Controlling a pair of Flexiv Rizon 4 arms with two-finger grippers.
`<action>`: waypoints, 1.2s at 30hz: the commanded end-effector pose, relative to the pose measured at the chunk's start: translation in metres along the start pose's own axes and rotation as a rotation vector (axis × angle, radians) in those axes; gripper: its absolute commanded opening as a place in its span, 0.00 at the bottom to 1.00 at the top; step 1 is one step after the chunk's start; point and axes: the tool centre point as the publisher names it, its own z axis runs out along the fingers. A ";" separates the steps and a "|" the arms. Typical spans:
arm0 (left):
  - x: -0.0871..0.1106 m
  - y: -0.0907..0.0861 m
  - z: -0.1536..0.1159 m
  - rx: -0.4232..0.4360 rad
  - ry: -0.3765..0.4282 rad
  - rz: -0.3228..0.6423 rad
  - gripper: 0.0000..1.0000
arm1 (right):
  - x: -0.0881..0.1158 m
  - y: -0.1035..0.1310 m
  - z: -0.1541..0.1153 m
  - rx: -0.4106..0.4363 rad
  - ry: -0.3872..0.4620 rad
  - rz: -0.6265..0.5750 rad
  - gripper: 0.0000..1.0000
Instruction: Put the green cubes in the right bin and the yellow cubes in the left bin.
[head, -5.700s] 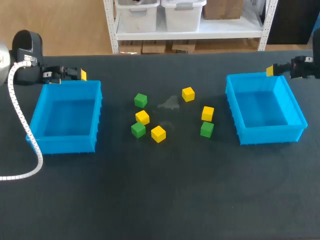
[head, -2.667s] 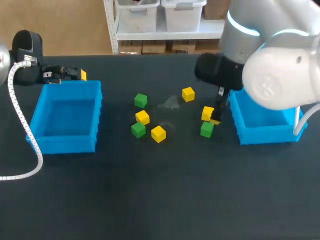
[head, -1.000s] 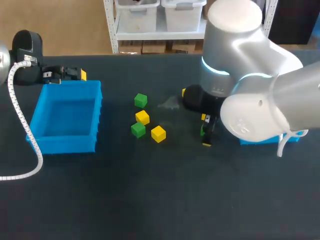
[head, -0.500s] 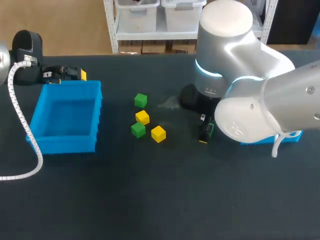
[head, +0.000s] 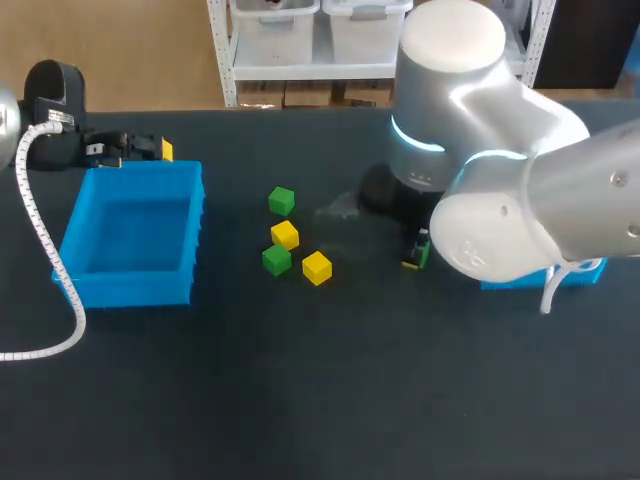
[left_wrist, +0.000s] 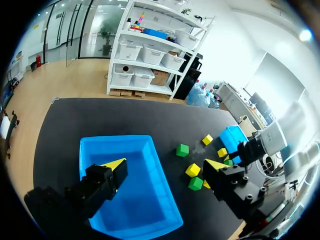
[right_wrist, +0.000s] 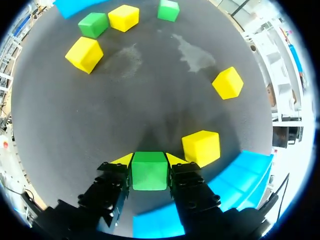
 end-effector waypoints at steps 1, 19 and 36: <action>0.001 0.002 0.000 0.007 -0.004 0.001 1.00 | 0.001 -0.006 -0.017 -0.006 -0.007 -0.003 0.00; 0.001 0.002 0.000 0.007 -0.004 0.001 1.00 | 0.034 -0.084 -0.102 0.114 -0.115 0.173 0.00; 0.001 0.002 0.000 0.007 -0.004 0.001 1.00 | 0.109 -0.123 -0.085 0.128 -0.076 0.444 0.00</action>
